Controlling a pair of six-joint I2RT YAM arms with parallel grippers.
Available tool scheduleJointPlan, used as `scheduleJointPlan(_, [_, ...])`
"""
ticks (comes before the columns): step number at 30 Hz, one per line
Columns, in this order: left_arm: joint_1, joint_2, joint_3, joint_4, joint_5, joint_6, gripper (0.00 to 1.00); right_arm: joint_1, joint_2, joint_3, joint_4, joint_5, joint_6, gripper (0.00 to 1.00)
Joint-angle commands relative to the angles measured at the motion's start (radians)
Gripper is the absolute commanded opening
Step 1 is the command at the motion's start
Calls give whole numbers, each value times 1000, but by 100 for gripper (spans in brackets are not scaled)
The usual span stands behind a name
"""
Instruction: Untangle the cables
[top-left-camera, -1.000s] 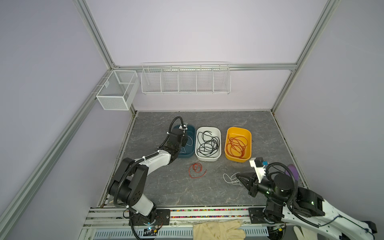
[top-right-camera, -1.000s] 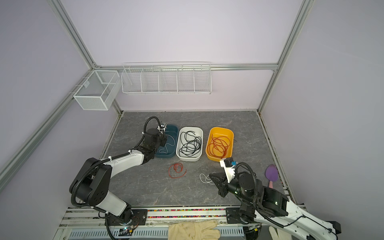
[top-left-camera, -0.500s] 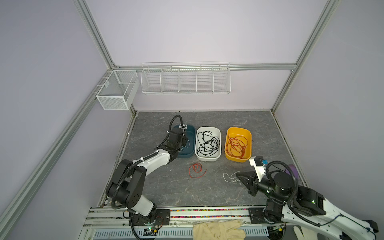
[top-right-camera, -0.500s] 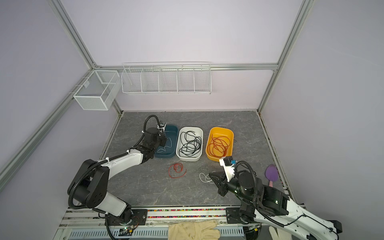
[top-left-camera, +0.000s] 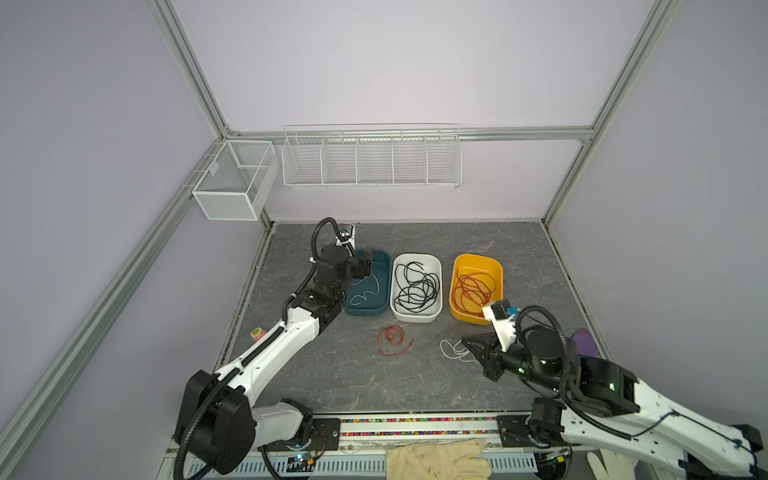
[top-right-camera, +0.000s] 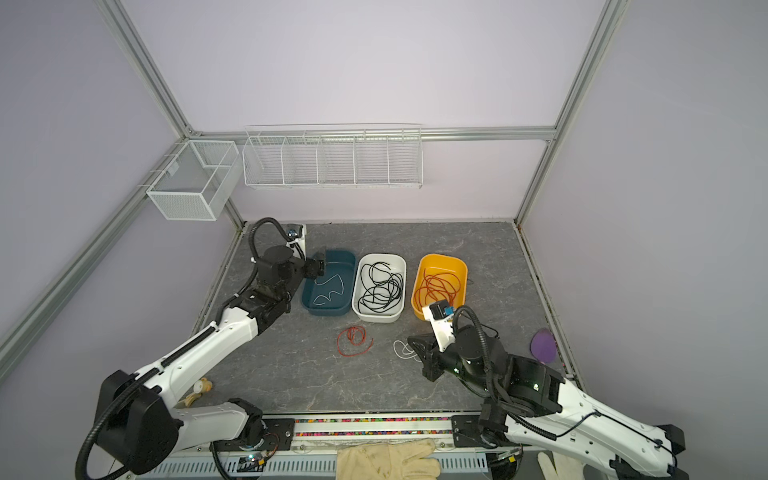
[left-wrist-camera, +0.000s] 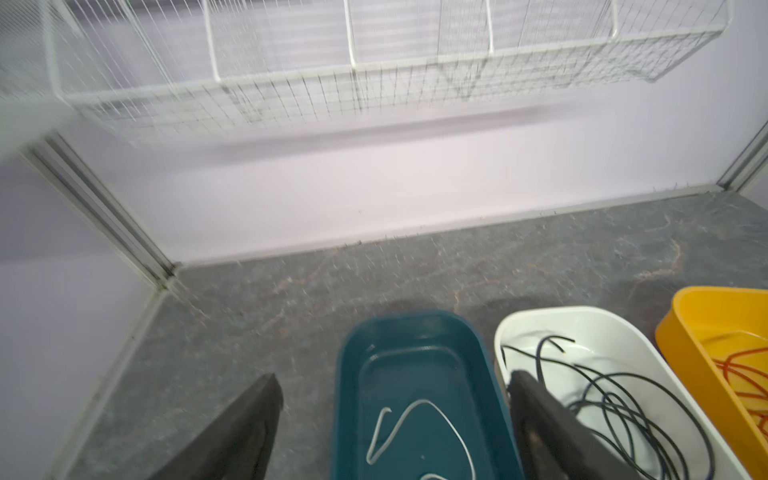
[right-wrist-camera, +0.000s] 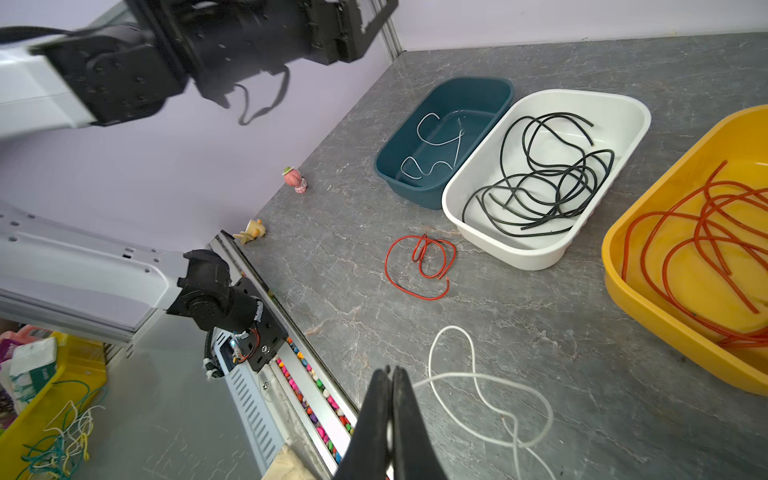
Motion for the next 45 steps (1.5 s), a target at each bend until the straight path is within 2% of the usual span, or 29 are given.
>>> scheduleJointPlan(1, [7,-71,25,-166,-55,-149,99,2,115,116,26,5,-62,7])
scheduleJointPlan(5, [7,-173,29,-370,-98,-261,99,-21,277,247,40,-22,-121,6])
scheduleJointPlan(11, [7,-374,-37,-597,-170,-364,99,-136,496,396,105,-213,-131,7])
scheduleJointPlan(15, [7,-546,-128,-631,-218,-365,99,-171,657,537,94,-279,-155,6])
scheduleJointPlan(20, [7,-656,-220,-613,-270,-337,99,-205,858,713,89,-334,-180,7])
scheduleJointPlan(30, [7,-661,-246,-598,-202,-333,99,-293,1248,1033,71,-469,-202,7])
scheduleJointPlan(37, [7,-680,-255,-586,-207,-327,99,-323,1490,1289,14,-517,-216,6])
scheduleJointPlan(40, [7,-682,-260,-580,-201,-324,99,-331,1552,1339,16,-532,-205,6])
scheduleJointPlan(45, [7,-681,-261,-576,-188,-323,99,-345,1606,1332,45,-548,-165,7])
